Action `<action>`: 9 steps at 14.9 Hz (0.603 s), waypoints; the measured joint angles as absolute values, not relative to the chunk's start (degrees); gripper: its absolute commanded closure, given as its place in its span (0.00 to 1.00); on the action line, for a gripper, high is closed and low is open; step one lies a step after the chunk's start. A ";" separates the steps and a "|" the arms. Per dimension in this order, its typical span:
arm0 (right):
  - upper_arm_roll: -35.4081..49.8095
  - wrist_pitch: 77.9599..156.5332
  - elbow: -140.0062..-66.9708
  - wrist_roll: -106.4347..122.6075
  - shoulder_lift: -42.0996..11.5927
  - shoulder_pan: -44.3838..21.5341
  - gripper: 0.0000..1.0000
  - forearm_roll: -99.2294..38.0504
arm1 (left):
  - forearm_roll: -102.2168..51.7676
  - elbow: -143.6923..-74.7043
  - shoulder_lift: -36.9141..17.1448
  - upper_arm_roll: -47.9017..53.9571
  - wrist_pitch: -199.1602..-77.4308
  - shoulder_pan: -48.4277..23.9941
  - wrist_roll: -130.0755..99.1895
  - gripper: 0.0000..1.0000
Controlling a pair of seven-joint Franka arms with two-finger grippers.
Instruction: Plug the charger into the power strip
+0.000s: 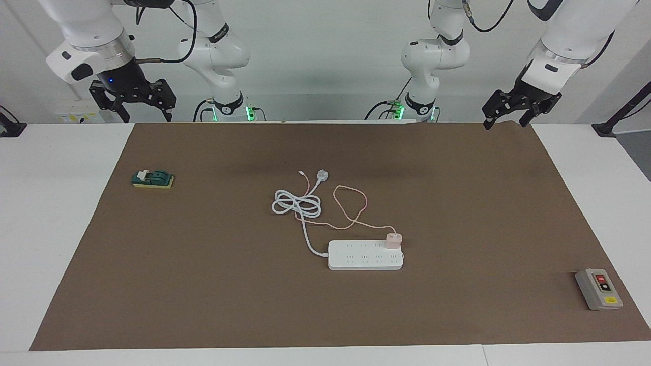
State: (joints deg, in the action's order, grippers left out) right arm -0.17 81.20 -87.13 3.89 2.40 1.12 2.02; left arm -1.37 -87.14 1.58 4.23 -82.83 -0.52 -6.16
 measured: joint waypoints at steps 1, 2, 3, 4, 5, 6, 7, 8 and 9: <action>-0.16 81.20 -87.13 3.89 2.40 1.12 0.00 2.02 | -1.37 -87.14 1.58 4.23 -82.83 -0.52 -6.15 0.00; -0.16 81.20 -87.13 3.89 2.40 1.12 0.00 2.02 | -1.37 -87.15 1.58 4.23 -82.83 -0.52 -6.11 0.00; -0.16 81.20 -87.13 3.89 2.40 1.12 0.00 2.02 | -1.37 -87.15 1.58 4.23 -82.83 -0.52 -6.01 0.00; -0.15 81.20 -87.13 3.89 2.40 1.12 0.00 2.02 | -1.37 -87.16 1.58 4.24 -82.83 -0.52 -5.73 0.00; -0.14 81.20 -87.13 3.89 2.40 1.12 0.00 2.02 | -1.37 -87.16 1.58 4.24 -82.83 -0.52 -5.28 0.00; -0.13 81.20 -87.13 3.89 2.40 1.12 0.00 2.02 | -1.37 -87.17 1.58 4.24 -82.83 -0.52 -4.71 0.00; -0.13 81.20 -87.13 3.89 2.40 1.12 0.00 2.02 | -1.37 -87.18 1.58 4.24 -82.83 -0.52 -4.27 0.00; -0.13 81.20 -87.13 3.89 2.40 1.12 0.00 2.02 | -1.37 -87.18 1.58 4.24 -82.83 -0.52 -4.03 0.00; -0.13 81.20 -87.13 3.89 2.40 1.12 0.00 2.02 | -1.37 -87.18 1.58 4.24 -82.83 -0.52 -3.89 0.00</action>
